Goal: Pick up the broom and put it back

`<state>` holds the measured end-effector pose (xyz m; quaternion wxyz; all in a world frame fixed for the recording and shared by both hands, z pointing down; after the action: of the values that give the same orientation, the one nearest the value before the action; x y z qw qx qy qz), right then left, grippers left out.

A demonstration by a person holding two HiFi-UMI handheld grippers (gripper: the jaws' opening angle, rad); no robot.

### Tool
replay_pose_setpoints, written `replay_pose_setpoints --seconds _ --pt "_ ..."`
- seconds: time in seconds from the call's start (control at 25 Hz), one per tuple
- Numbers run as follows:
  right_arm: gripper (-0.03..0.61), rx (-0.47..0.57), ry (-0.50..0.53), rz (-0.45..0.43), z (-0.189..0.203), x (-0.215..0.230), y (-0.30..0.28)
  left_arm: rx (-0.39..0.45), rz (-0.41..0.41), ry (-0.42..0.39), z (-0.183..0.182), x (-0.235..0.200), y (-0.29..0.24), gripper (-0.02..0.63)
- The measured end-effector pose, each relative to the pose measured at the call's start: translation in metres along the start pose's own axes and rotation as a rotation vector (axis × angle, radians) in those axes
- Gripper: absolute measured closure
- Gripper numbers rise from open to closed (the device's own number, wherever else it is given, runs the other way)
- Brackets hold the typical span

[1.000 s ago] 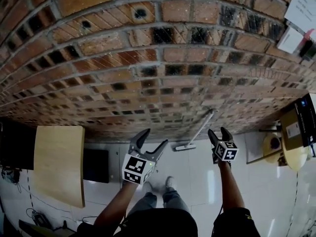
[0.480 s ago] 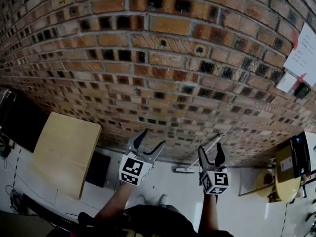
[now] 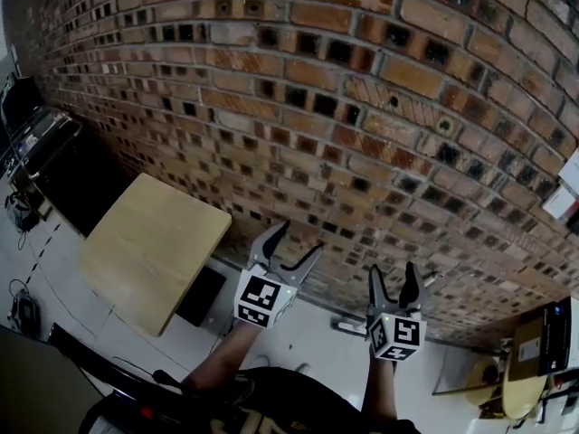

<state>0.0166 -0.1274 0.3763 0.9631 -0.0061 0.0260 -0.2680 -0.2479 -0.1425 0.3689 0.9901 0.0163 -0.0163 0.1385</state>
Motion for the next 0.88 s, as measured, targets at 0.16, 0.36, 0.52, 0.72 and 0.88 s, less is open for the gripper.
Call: replay_pose_setpoints --seconds 0.16,0.36,0.52,0.72,0.88 --pt "0.238 0.003 0.023 -0.027 -0.006 -0.017 -0.006 -0.001 -0.026 0.008 0.001 -0.013 0.012 0.295" --pt "0.238 0.007 0.063 -0.002 -0.015 -0.037 -0.005 -0.009 -0.015 0.02 0.008 -0.022 0.024 0.295" --pt "0.238 -0.004 0.085 0.05 -0.014 -0.055 0.002 -0.027 0.002 0.025 0.012 -0.031 0.035 0.295" --pt "0.239 -0.003 0.065 0.075 -0.011 -0.078 0.014 -0.041 0.049 0.031 0.017 -0.036 0.049 0.295" --pt "0.239 -0.021 0.07 0.102 -0.01 -0.1 0.039 -0.034 0.086 0.045 0.024 -0.03 0.066 0.296"
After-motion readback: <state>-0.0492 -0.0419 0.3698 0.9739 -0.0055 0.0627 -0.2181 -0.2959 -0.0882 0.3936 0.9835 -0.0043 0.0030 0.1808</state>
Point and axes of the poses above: the fingertips, and each gripper's own axes: y backward along the fingers, x to its right, z out of its underside, the point moved 9 cm from there along y, backward along the fingers, and after that the axes turned 11 degrees about -z, right-handed, at the moved point
